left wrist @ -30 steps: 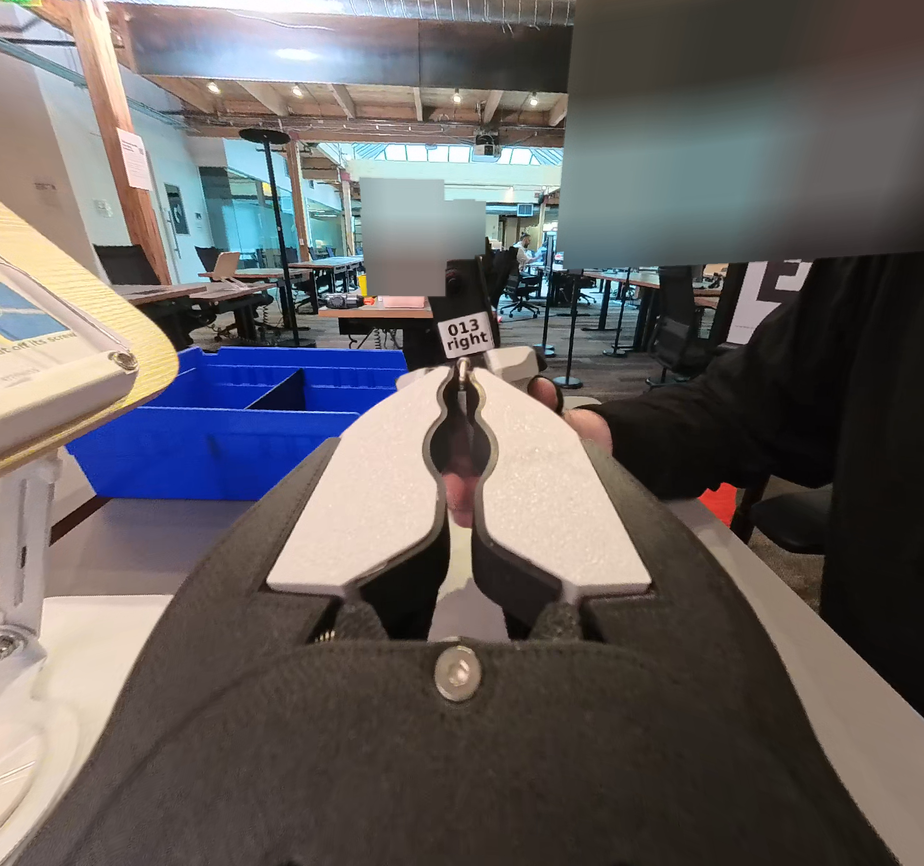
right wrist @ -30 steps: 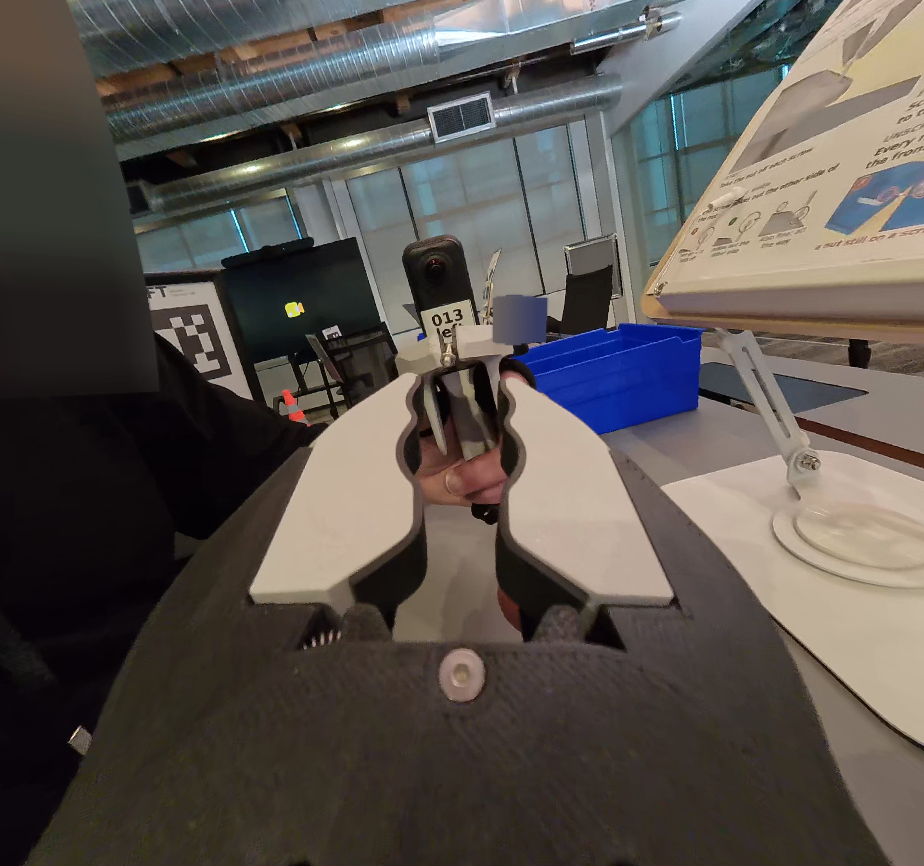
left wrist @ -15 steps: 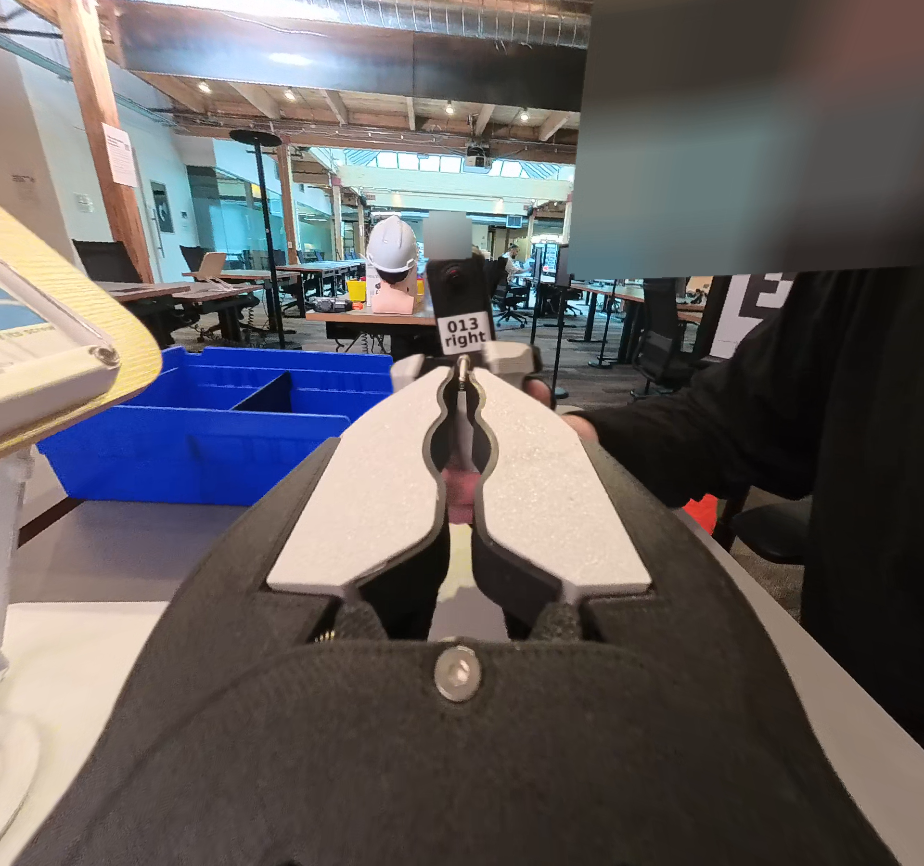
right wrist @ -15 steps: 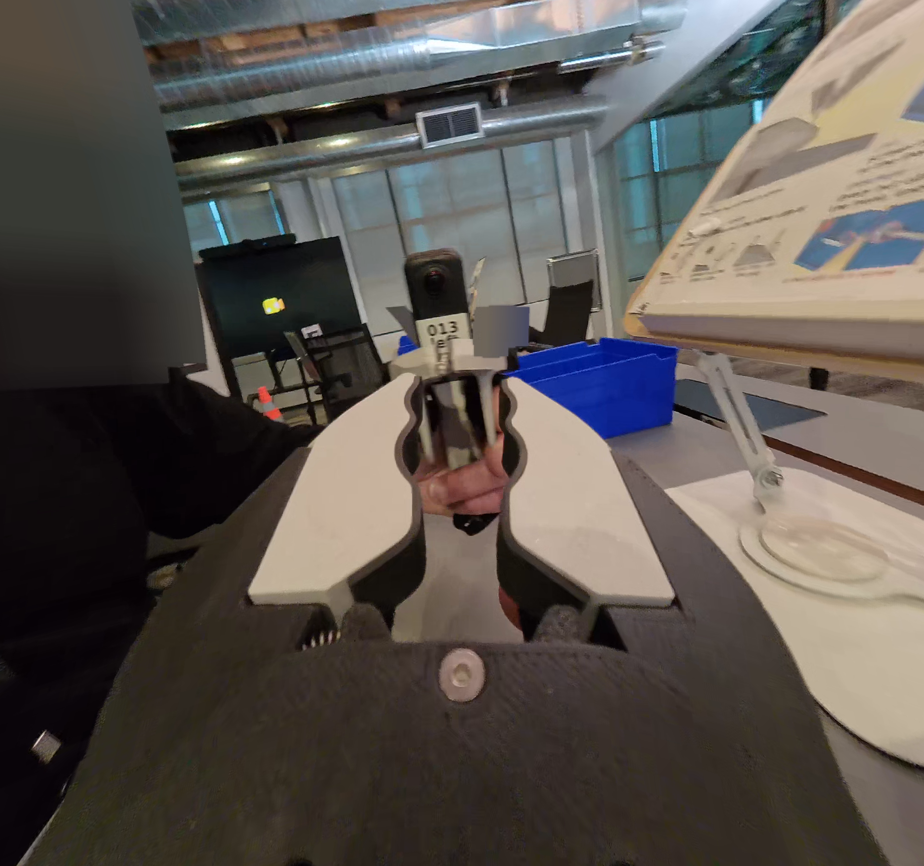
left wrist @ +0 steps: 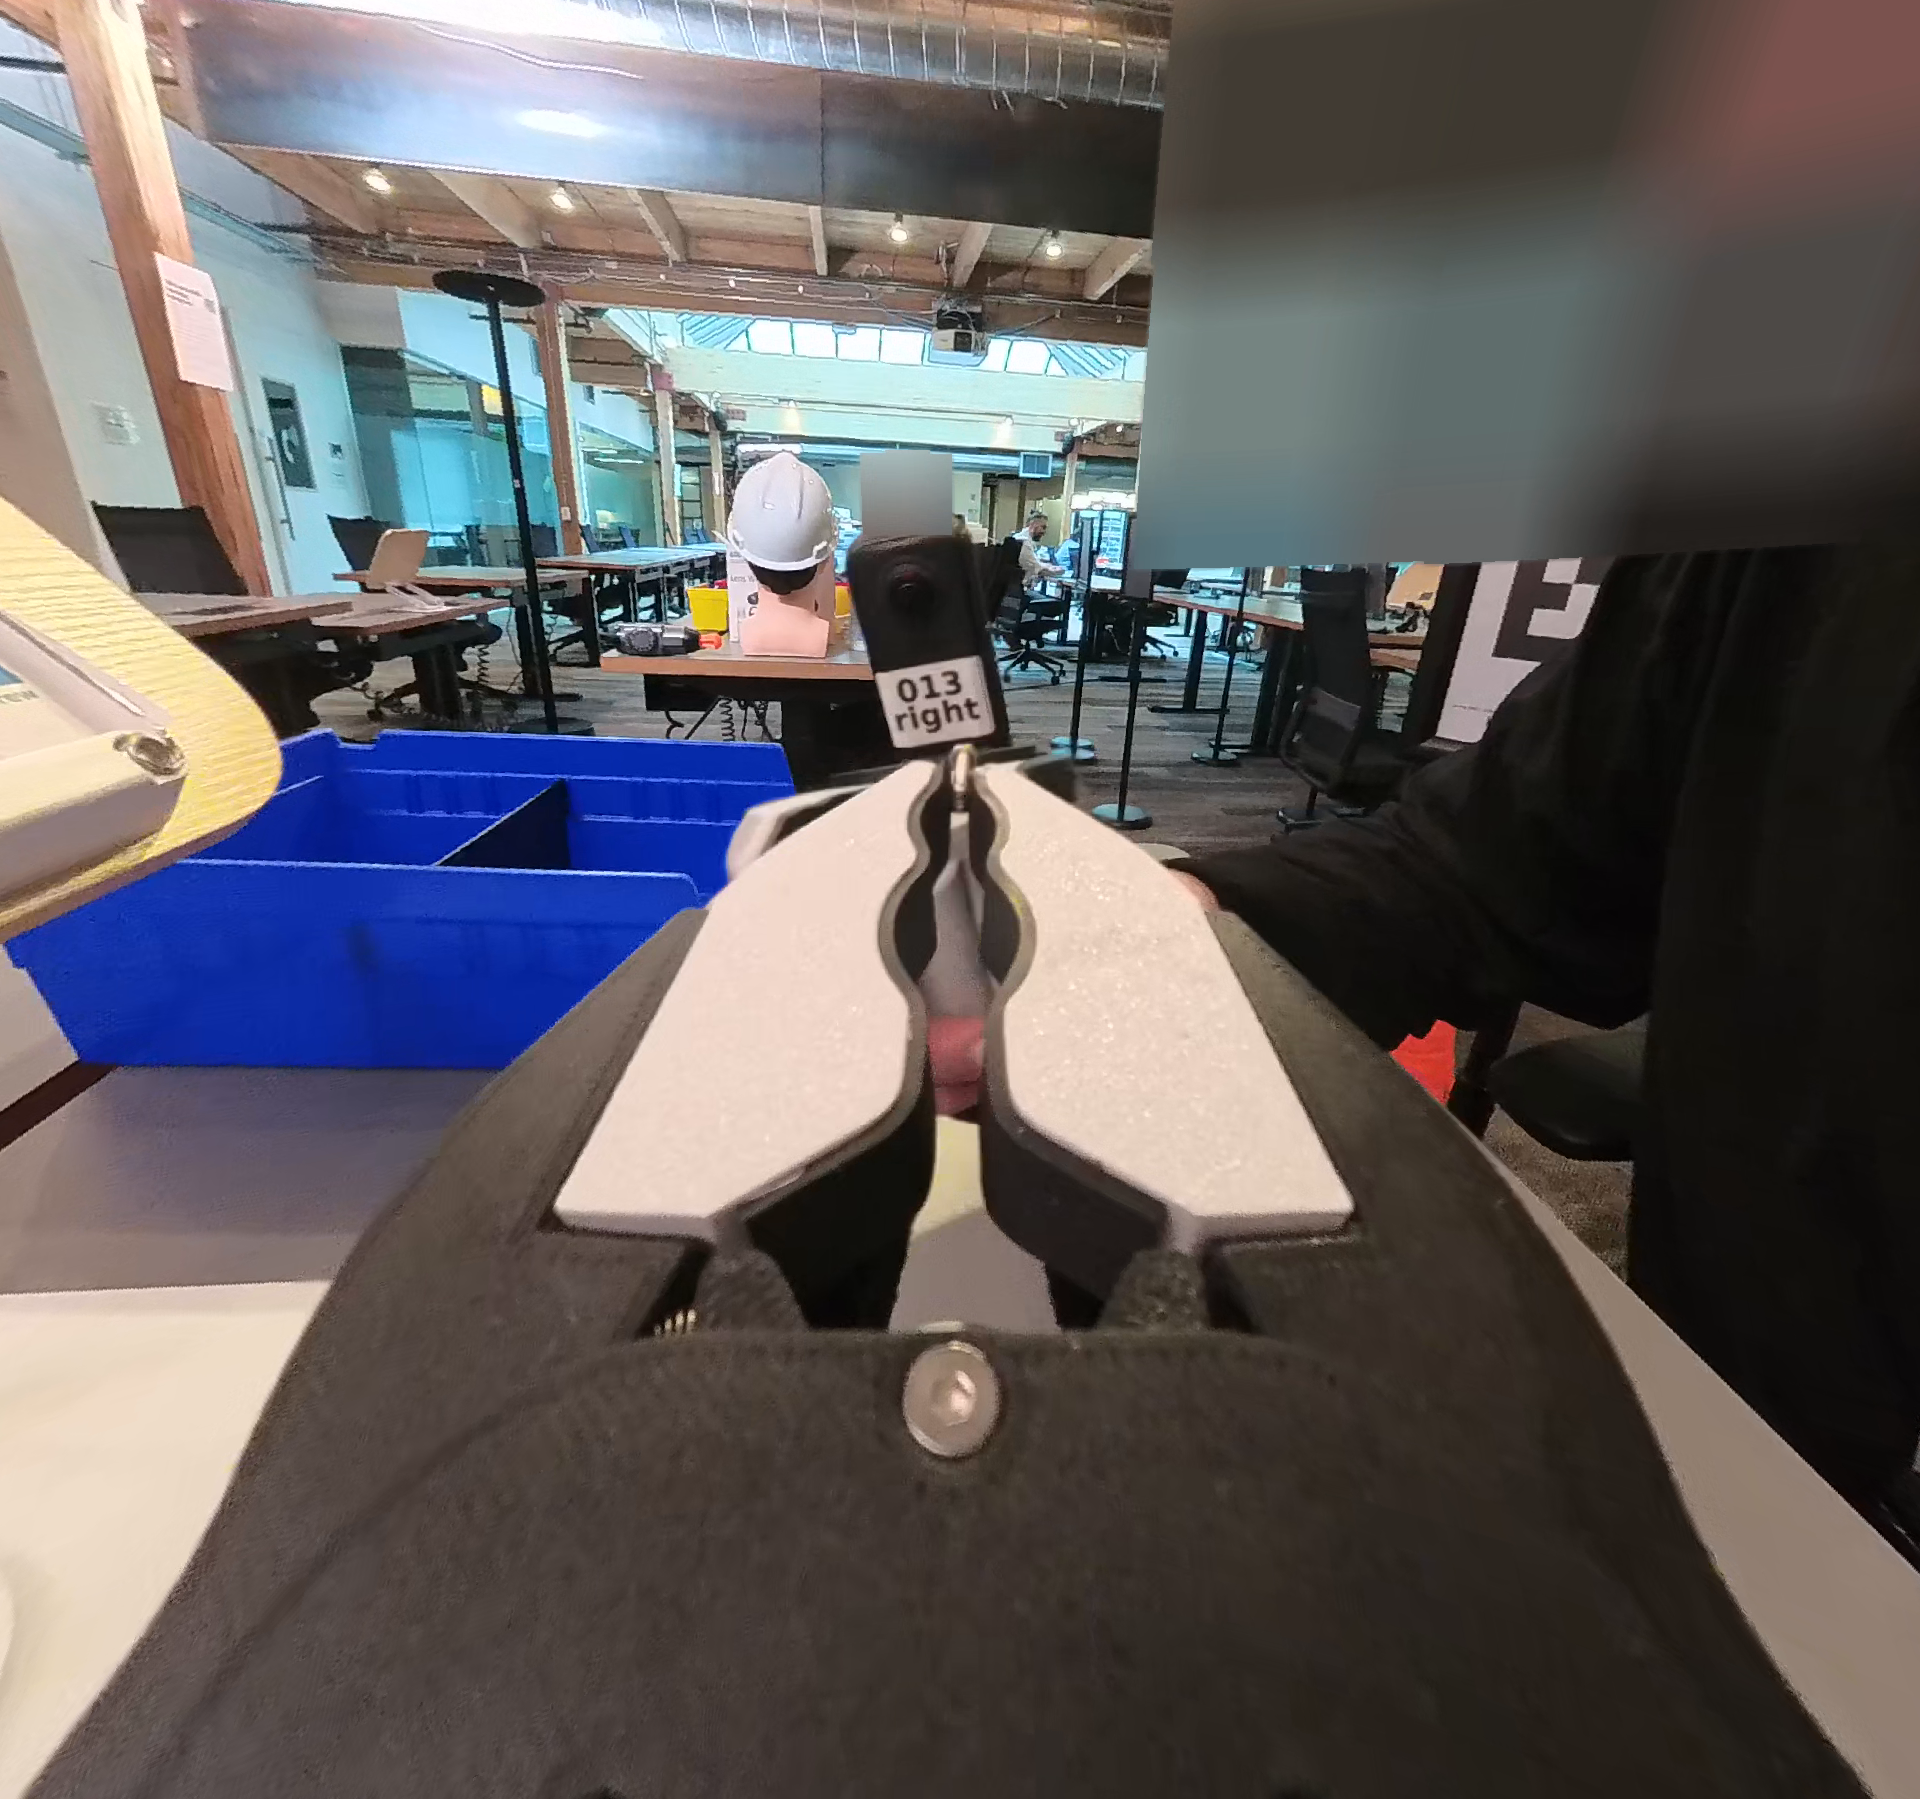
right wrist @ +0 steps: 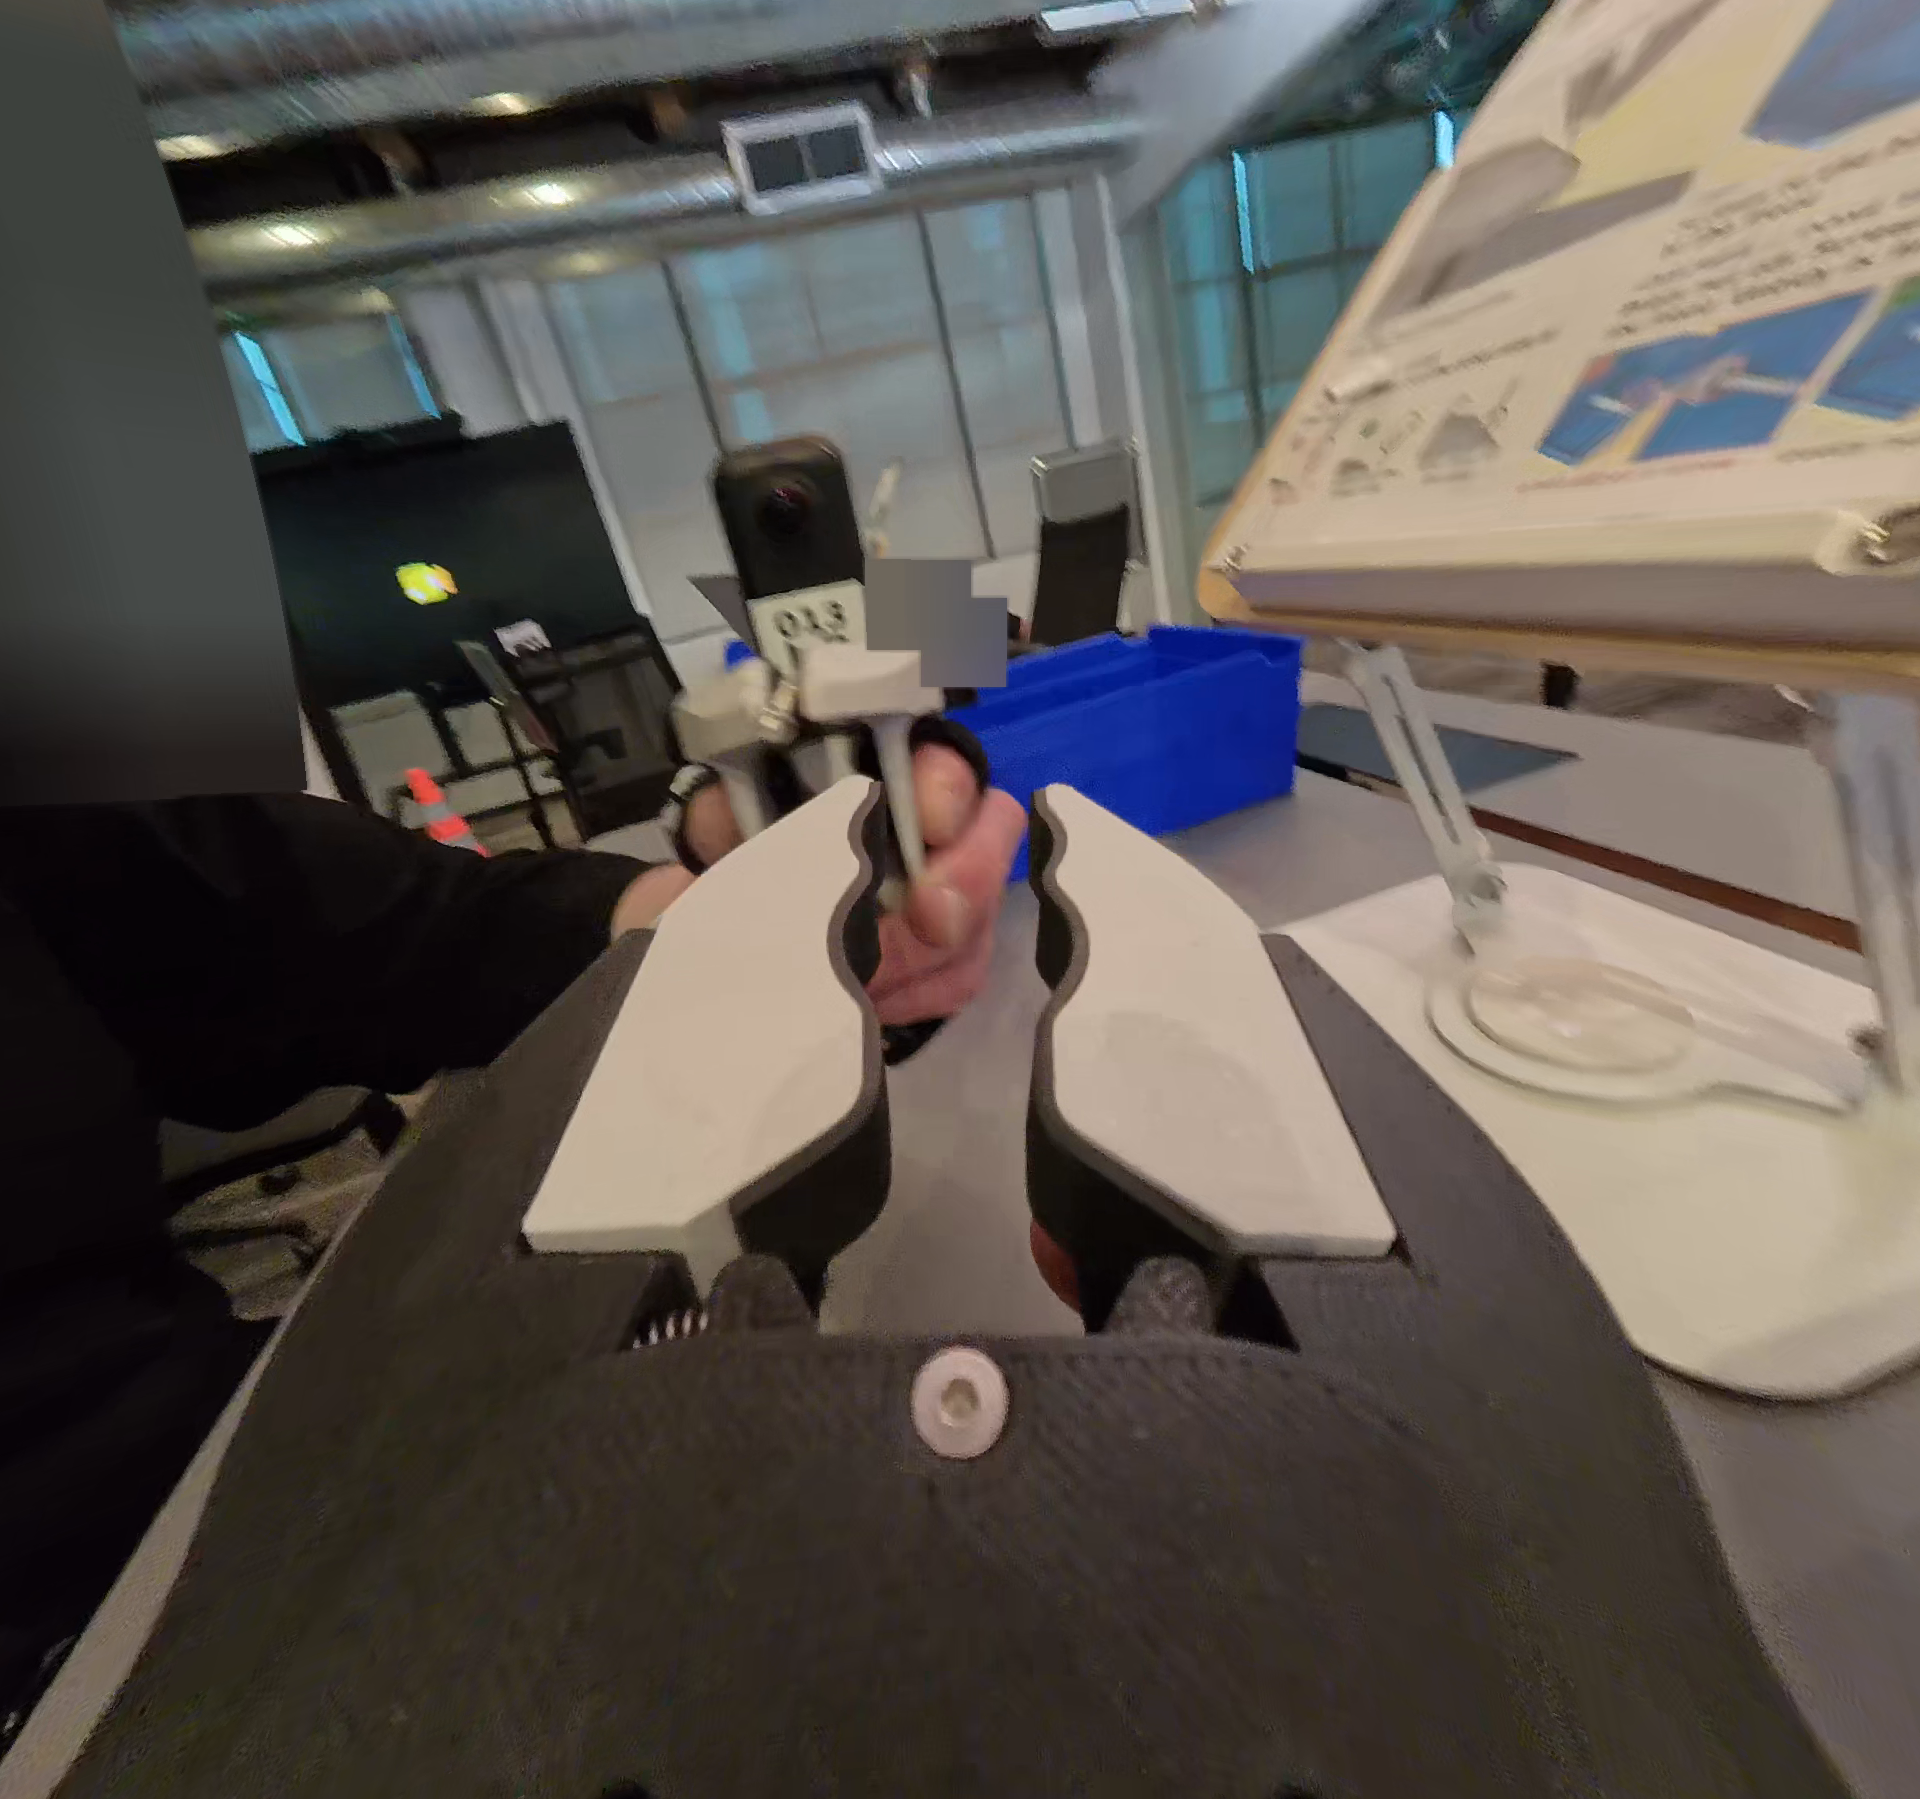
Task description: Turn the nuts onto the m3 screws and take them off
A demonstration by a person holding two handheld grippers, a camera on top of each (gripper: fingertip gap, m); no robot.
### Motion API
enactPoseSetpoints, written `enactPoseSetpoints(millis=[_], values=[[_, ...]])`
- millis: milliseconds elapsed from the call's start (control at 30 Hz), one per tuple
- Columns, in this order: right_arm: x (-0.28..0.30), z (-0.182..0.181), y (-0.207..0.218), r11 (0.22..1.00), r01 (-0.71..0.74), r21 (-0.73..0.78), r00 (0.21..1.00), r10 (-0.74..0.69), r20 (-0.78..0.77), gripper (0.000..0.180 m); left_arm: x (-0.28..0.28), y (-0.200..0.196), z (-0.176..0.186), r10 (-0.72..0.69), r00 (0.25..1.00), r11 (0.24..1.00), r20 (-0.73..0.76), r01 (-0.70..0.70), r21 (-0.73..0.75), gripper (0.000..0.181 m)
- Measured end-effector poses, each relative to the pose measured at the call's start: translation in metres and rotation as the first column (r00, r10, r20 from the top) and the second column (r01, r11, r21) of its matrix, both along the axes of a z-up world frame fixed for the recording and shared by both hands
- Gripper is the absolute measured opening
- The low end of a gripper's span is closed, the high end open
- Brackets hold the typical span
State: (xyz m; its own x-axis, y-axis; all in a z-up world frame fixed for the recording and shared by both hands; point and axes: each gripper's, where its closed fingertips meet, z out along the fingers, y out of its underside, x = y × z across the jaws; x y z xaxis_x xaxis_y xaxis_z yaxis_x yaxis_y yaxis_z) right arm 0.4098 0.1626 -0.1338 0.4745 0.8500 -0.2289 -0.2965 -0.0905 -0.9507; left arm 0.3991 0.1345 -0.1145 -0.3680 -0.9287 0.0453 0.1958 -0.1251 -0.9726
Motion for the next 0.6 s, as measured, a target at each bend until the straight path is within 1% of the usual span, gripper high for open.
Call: enactPoseSetpoints(millis=[33,100,233,400,467,500,567,600], values=[[0.001,-0.002,0.001,1.000,0.003,-0.001,1.000,-0.003,0.010,0.026,0.000,-0.001,0.001,0.001,1.000,1.000,0.002,-0.001,0.003,0.003],[0.001,0.008,-0.008,0.998,-0.045,0.045,0.998,0.047,-0.049,0.028,0.001,-0.001,0.000,0.011,1.000,1.000,-0.007,-0.011,0.019,0.002],[0.001,0.020,-0.019,0.990,-0.091,0.108,0.992,0.099,-0.073,0.031,0.001,0.000,0.001,0.014,1.000,1.000,-0.001,-0.014,0.007,0.003],[0.001,0.019,-0.018,0.992,-0.072,0.102,0.993,0.081,-0.089,0.032,0.002,-0.002,0.000,0.009,1.000,1.000,0.001,-0.009,0.004,0.003],[0.000,0.015,-0.014,0.994,-0.054,0.093,0.997,0.060,-0.056,0.034,0.002,-0.001,0.001,0.014,1.000,1.000,0.005,-0.014,-0.002,0.002],[0.000,0.013,-0.013,0.995,-0.047,0.089,0.998,0.051,-0.043,0.030,0.000,-0.001,0.003,0.003,1.000,1.000,0.013,-0.003,-0.011,0.003],[0.000,0.006,-0.008,0.998,-0.031,0.060,0.999,0.032,-0.016,0.030,0.000,-0.001,0.004,0.010,1.000,1.000,0.013,-0.010,-0.009,0.002],[0.001,0.007,-0.009,0.997,-0.037,0.066,0.999,0.039,-0.028,0.030,0.001,-0.001,0.004,0.010,1.000,1.000,0.010,-0.010,-0.004,0.002]])
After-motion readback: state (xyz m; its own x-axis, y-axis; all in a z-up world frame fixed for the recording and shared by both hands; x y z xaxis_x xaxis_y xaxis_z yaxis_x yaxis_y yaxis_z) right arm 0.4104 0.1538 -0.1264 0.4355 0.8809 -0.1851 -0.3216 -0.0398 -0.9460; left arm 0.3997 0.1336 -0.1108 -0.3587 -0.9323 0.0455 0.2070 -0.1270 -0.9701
